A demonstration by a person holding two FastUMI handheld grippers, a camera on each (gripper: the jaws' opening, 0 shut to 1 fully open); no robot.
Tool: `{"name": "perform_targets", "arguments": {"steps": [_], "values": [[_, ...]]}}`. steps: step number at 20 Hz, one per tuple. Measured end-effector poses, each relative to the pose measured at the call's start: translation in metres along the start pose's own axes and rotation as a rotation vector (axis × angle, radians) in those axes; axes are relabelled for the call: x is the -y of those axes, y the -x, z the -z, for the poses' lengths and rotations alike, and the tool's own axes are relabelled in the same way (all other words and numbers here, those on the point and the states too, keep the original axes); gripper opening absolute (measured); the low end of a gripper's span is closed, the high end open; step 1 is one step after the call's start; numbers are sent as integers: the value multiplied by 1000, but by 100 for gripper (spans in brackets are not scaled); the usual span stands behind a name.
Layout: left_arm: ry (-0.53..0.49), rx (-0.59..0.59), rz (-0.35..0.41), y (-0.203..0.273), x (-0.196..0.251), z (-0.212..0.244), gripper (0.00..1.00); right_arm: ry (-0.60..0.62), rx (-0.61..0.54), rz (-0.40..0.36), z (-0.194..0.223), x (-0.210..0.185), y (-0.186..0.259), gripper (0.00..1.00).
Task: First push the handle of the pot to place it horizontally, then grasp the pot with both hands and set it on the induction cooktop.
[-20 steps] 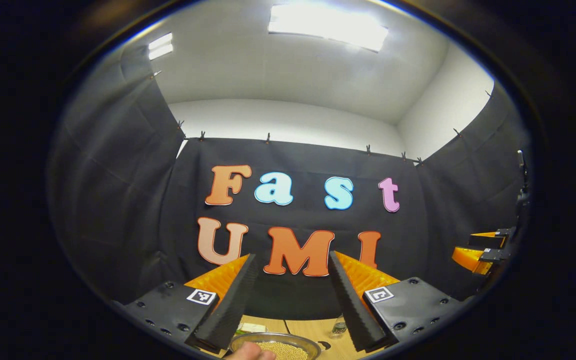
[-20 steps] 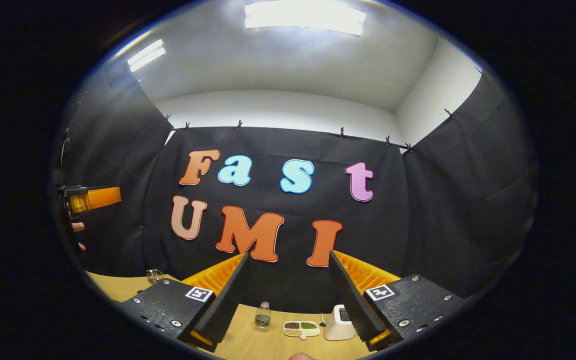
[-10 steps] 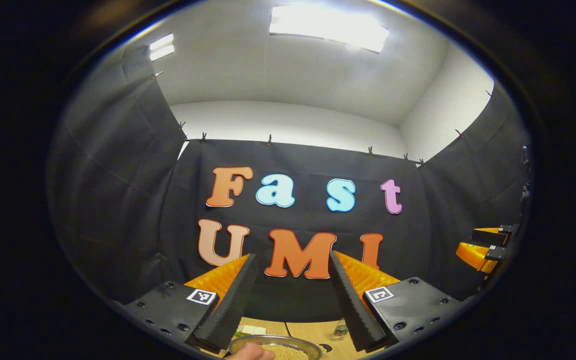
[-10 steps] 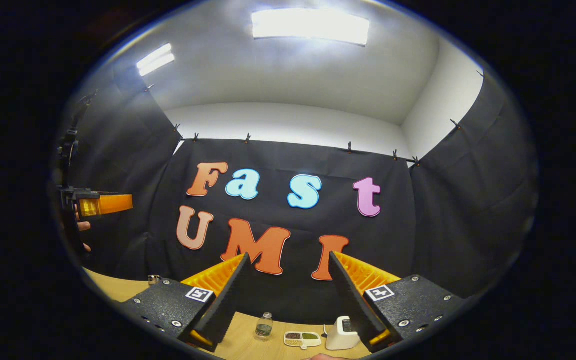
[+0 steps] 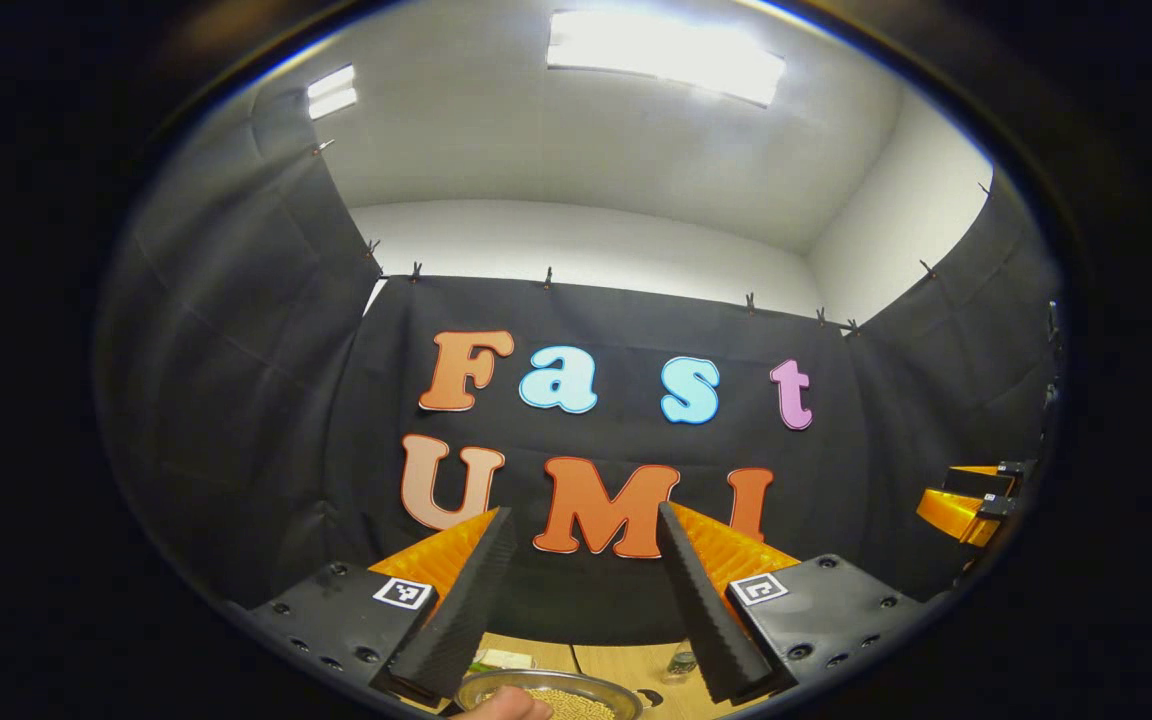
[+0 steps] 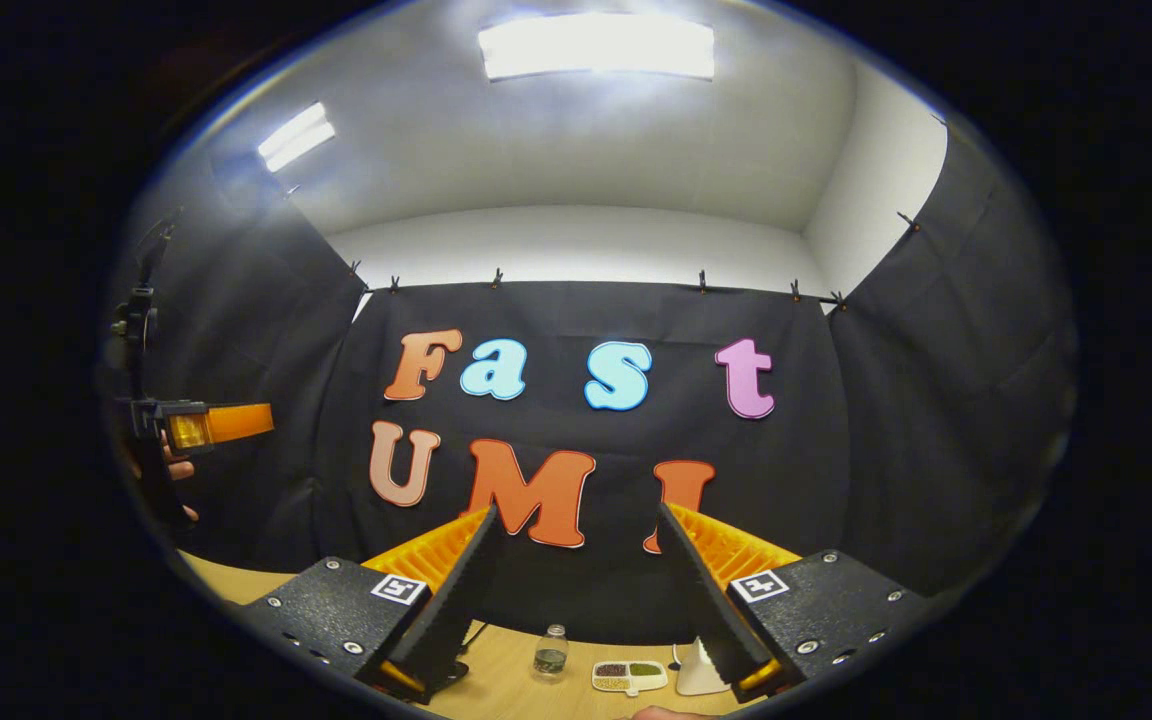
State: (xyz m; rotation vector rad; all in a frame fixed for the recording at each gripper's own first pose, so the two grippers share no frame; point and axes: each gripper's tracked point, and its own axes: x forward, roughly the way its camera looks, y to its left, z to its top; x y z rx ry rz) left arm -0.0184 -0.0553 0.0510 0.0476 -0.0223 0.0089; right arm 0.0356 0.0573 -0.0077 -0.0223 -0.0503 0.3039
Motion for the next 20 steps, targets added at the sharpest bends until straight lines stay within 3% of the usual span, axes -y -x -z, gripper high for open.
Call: {"name": "perform_targets", "arguments": {"steps": [20], "values": [[-54,2,-35,0,-1,18,96,10,27,18,-16,19,2,95]]}}
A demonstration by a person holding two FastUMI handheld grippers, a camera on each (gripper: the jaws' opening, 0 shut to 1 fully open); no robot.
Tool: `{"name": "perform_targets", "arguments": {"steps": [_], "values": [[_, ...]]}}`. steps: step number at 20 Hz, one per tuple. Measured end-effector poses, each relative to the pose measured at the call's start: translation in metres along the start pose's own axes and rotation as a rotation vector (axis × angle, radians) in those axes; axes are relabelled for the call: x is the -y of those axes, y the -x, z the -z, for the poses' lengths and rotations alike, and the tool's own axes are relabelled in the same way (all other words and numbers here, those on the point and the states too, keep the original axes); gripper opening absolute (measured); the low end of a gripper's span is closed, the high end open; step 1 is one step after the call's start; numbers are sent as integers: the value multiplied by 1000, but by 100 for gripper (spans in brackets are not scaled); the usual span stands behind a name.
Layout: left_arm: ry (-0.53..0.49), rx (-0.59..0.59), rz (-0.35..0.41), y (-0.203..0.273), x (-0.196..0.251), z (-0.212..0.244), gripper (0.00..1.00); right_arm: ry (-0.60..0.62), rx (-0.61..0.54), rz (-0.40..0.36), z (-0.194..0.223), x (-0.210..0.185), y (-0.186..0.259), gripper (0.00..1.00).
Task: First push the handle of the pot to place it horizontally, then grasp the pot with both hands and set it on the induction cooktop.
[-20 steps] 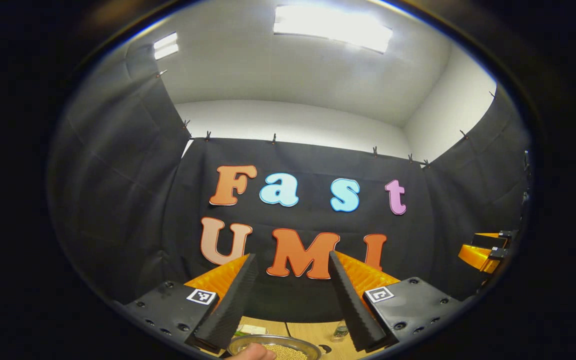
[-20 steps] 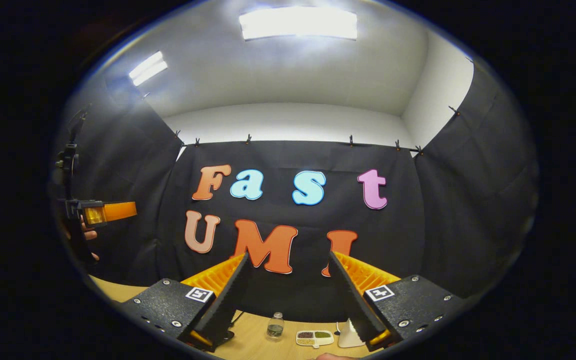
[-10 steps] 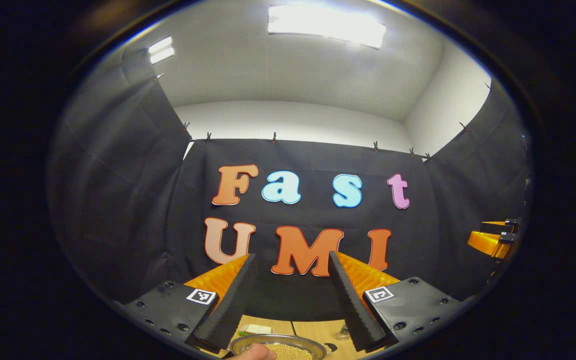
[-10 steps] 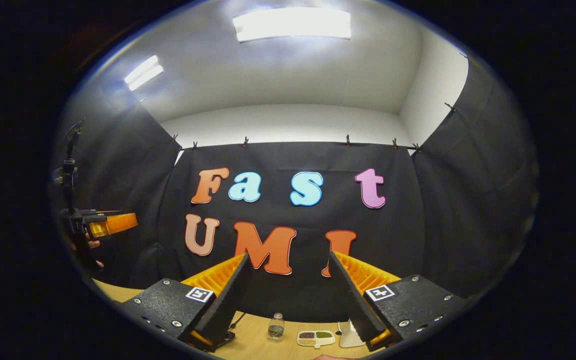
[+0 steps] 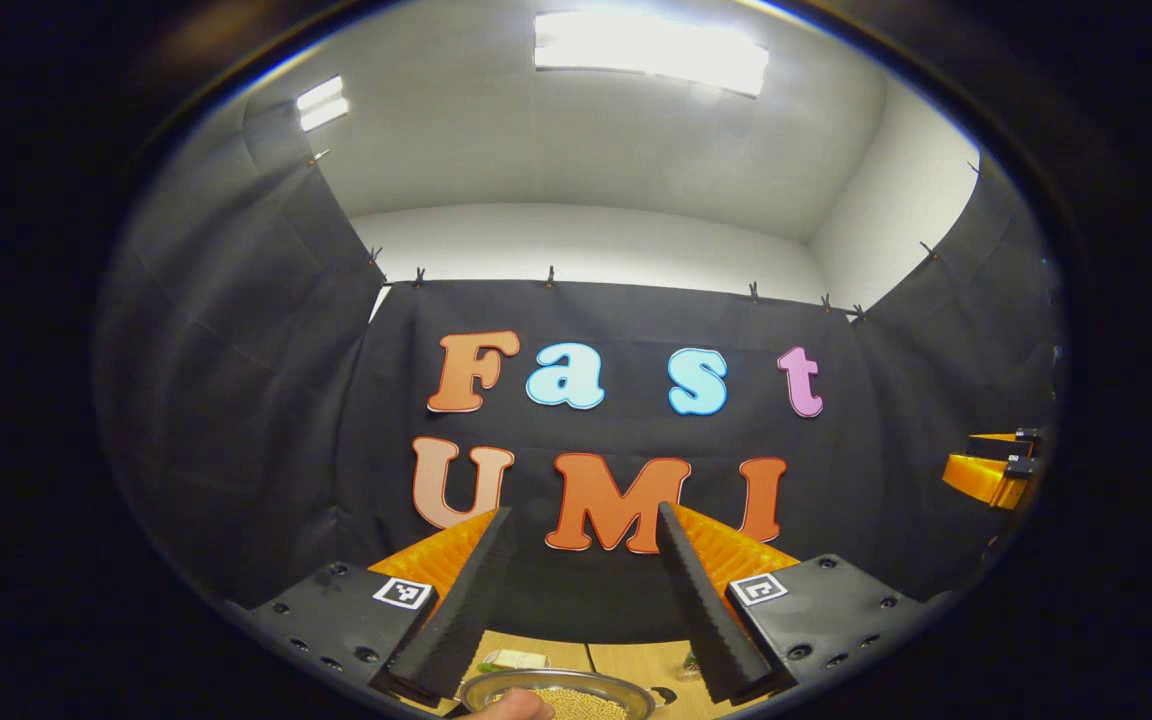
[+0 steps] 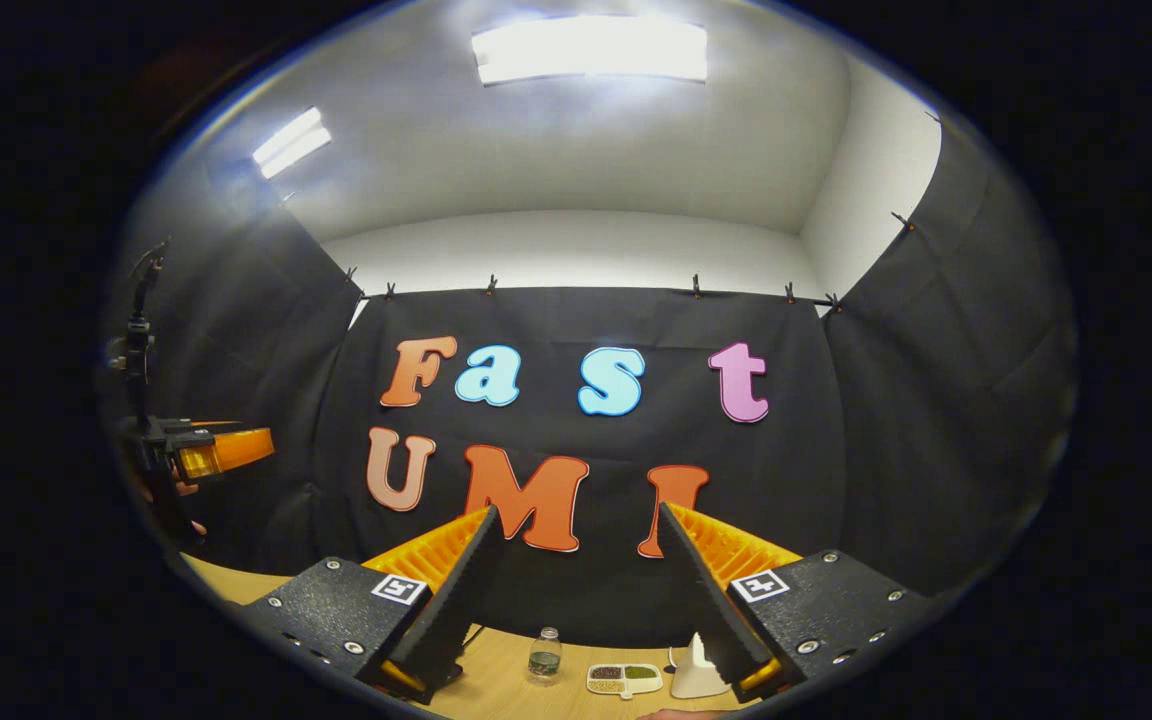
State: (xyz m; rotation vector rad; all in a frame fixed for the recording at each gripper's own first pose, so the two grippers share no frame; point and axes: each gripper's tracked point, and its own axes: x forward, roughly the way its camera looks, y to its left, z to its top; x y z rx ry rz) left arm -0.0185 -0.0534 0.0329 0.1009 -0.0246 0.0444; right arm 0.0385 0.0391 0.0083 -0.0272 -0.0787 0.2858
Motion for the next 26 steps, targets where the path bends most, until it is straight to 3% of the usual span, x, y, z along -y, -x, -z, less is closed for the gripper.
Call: {"name": "perform_targets", "arguments": {"steps": [9,11,15,17,21,24,26], "values": [[7,-12,-7,0,-6,7,96,5,11,27,-3,12,5,95],[12,-10,-9,1,-8,7,89,14,11,28,-1,10,4,95],[13,1,-18,0,-13,6,95,6,-5,50,3,13,3,95],[15,4,-14,1,-12,8,89,-8,-11,53,4,14,2,95],[15,7,17,1,-5,9,96,-33,-22,48,10,11,4,95],[23,10,26,2,-5,9,89,-22,-21,59,13,16,5,95],[17,5,25,2,-6,12,95,-27,-28,65,14,17,5,95]]}}
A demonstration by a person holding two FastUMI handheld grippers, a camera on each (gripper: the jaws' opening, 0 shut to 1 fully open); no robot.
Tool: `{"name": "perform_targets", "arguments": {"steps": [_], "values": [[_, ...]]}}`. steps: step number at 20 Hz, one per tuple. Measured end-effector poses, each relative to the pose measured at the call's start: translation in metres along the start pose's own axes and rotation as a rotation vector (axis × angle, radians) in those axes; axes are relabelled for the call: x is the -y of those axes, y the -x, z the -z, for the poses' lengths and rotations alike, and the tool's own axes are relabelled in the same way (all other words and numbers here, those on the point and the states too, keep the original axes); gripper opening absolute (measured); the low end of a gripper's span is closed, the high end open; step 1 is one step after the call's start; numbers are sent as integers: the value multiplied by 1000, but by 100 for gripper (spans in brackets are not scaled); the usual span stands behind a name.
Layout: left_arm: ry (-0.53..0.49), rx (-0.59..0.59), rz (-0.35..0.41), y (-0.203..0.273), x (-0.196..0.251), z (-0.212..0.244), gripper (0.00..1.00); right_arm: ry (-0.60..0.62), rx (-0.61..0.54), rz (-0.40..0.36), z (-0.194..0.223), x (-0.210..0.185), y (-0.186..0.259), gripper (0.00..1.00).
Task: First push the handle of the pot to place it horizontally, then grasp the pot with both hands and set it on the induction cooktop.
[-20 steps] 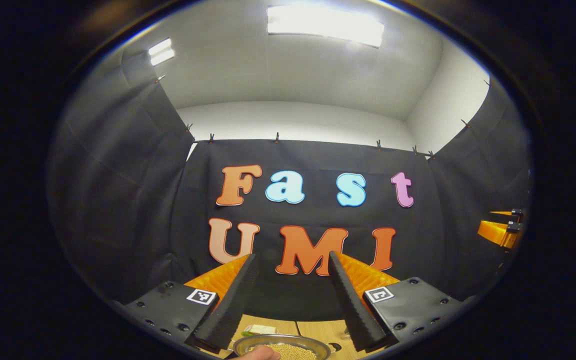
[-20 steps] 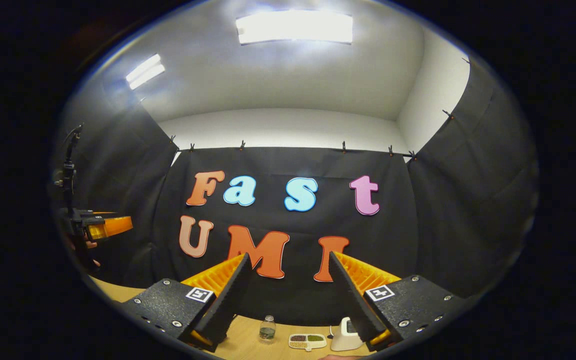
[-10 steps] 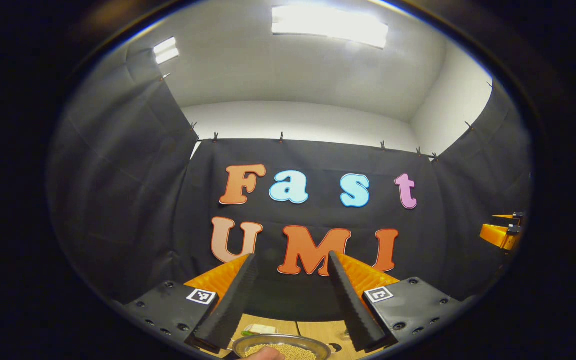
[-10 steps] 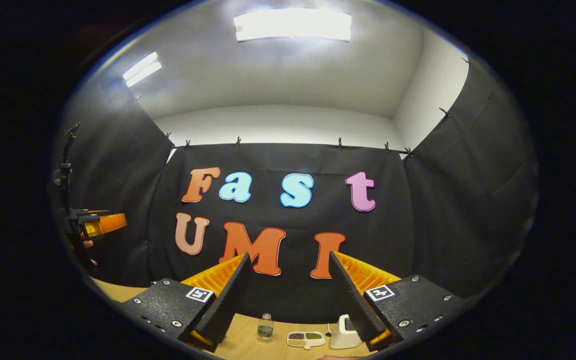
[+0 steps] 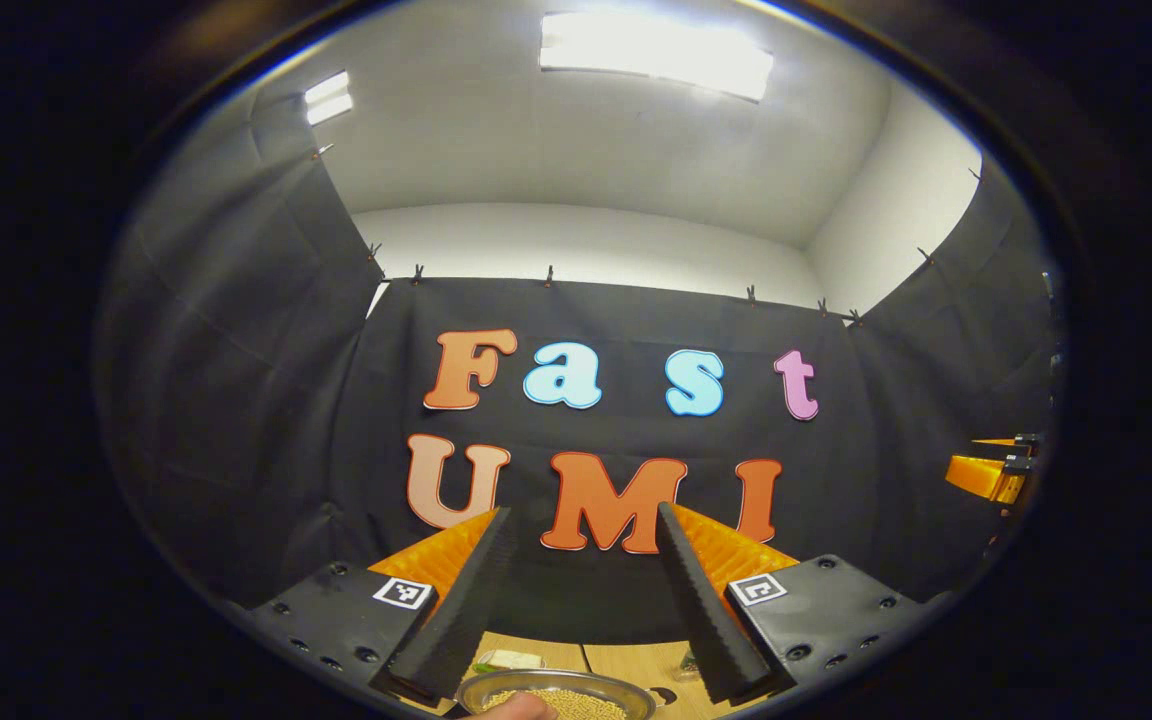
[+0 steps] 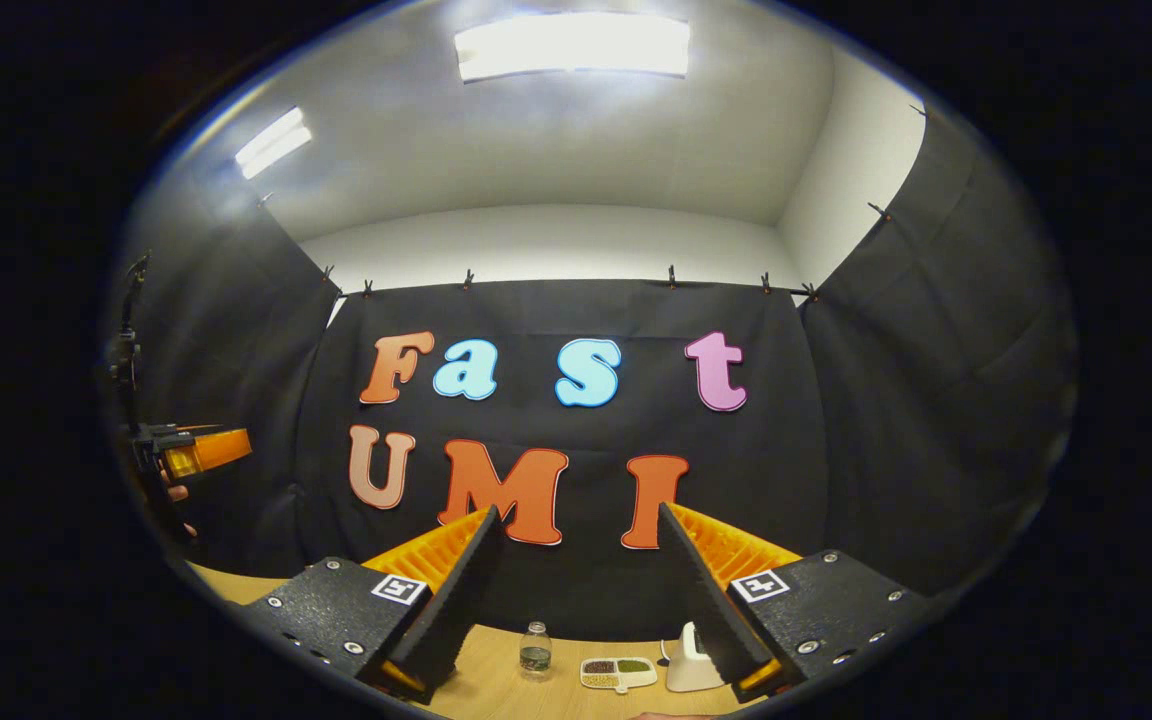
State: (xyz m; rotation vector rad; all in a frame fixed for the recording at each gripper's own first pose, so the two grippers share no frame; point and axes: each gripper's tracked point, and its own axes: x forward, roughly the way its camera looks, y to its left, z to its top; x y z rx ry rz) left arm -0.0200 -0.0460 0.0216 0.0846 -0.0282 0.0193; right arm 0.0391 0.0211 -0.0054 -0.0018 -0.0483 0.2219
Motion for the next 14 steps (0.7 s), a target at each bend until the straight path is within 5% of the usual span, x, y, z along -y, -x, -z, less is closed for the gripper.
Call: {"name": "perform_targets", "arguments": {"steps": [8,14], "values": [[7,-17,-9,-1,-2,10,89,-8,18,24,-5,6,3,95],[17,-14,-8,-4,1,13,95,-9,-7,28,6,7,-1,95]]}}
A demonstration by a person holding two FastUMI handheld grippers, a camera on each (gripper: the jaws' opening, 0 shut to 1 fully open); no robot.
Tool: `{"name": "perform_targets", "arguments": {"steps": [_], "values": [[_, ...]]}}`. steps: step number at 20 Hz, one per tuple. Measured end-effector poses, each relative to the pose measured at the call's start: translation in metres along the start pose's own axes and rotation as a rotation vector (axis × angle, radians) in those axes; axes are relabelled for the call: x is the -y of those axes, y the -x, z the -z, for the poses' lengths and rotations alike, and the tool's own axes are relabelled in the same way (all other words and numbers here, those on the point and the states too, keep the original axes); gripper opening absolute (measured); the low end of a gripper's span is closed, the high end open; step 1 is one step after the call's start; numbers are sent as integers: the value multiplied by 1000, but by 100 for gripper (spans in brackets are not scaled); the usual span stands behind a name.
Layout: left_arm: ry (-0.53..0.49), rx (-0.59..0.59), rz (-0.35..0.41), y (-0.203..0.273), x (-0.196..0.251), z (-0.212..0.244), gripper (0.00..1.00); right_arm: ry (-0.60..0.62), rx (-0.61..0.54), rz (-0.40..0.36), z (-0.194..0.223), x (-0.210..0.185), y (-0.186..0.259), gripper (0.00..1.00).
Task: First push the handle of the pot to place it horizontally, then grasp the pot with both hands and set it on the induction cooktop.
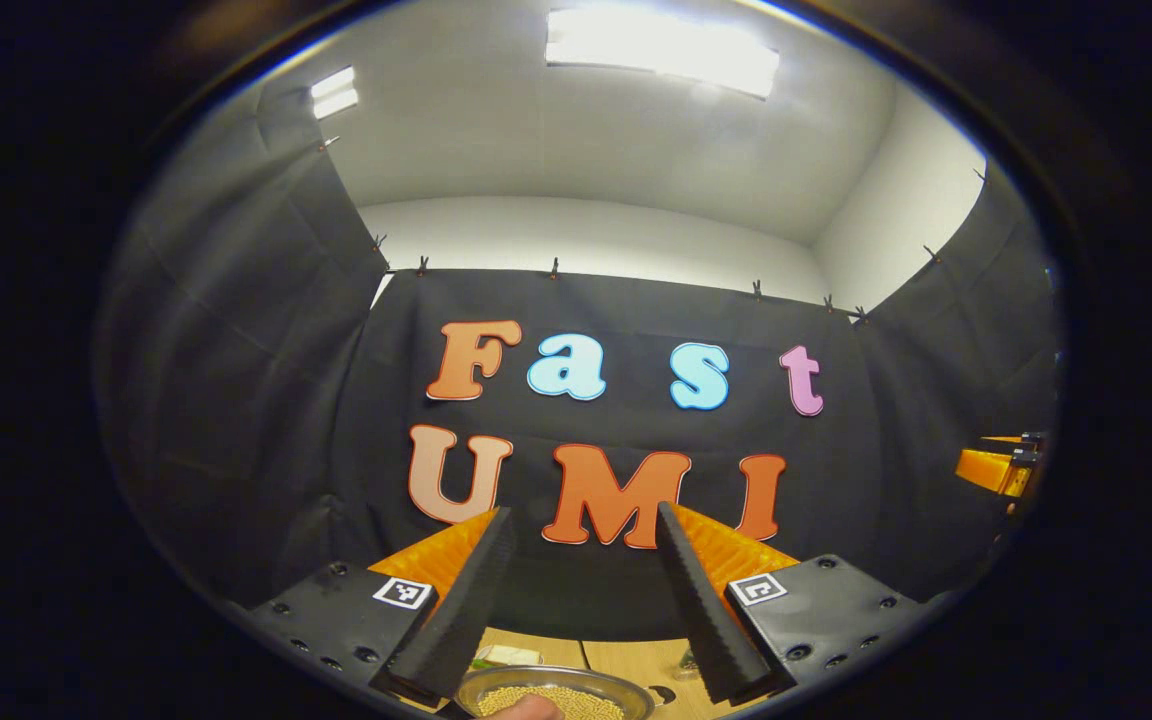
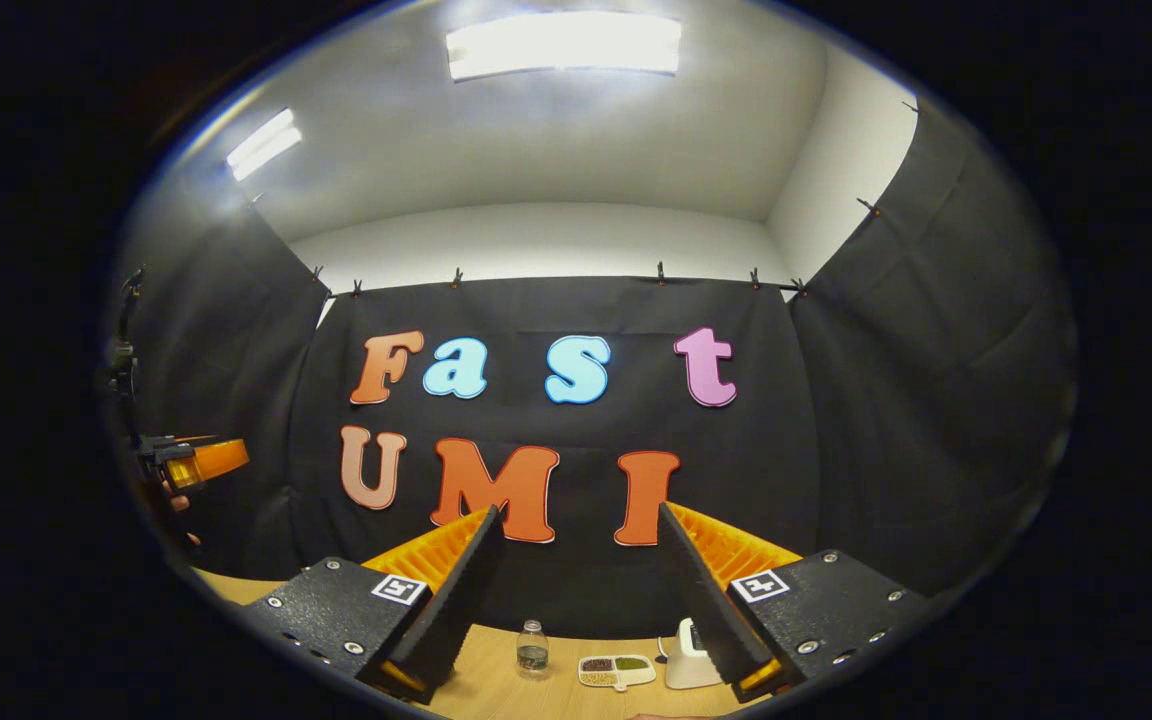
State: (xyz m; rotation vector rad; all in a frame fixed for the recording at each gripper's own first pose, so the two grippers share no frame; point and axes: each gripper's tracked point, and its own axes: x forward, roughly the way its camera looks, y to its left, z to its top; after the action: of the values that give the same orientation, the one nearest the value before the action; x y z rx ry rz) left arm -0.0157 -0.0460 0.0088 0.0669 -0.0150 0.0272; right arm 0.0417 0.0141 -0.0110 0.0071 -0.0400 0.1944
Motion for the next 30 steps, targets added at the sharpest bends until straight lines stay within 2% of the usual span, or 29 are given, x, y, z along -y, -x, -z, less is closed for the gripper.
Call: {"name": "perform_targets", "arguments": {"steps": [1,2,3,4,5,6,9,10,13,14,16,17,23,24,25,26,27,30], "values": [[0,1,1,-2,1,1,92,-1,0,-1,1,0,-1,95],[1,2,3,-2,3,1,95,-2,0,1,2,2,-2,95],[4,3,5,-4,4,2,89,-1,0,0,3,2,-2,95],[8,6,3,-4,6,3,95,-1,-3,2,5,4,-3,95],[11,8,3,-5,7,4,89,0,-8,2,7,6,-3,95],[12,5,2,-8,8,6,95,3,-17,5,10,9,-3,95],[17,-6,-17,-12,5,12,92,10,-38,16,15,19,0,95],[17,-11,-23,-14,5,13,95,8,-38,18,14,21,1,95],[25,-20,-10,-11,13,13,92,-10,-33,25,8,27,5,95],[26,-19,-9,-10,14,11,95,-15,-30,25,5,28,7,95],[27,-11,-9,-8,13,7,92,-14,-24,26,2,28,10,95],[30,-12,-6,-6,15,7,95,-10,-21,26,0,28,11,95],[45,-22,17,0,25,6,95,6,-23,22,2,24,18,95],[44,-20,20,0,27,4,92,8,-21,21,1,23,19,95],[43,-17,21,1,29,4,95,9,-19,19,1,22,19,95],[40,-14,23,2,30,4,89,12,-18,18,1,22,19,95],[38,-10,23,2,31,3,92,14,-18,18,2,22,19,95],[37,-3,25,4,34,4,92,16,-24,14,6,22,19,95]]}}
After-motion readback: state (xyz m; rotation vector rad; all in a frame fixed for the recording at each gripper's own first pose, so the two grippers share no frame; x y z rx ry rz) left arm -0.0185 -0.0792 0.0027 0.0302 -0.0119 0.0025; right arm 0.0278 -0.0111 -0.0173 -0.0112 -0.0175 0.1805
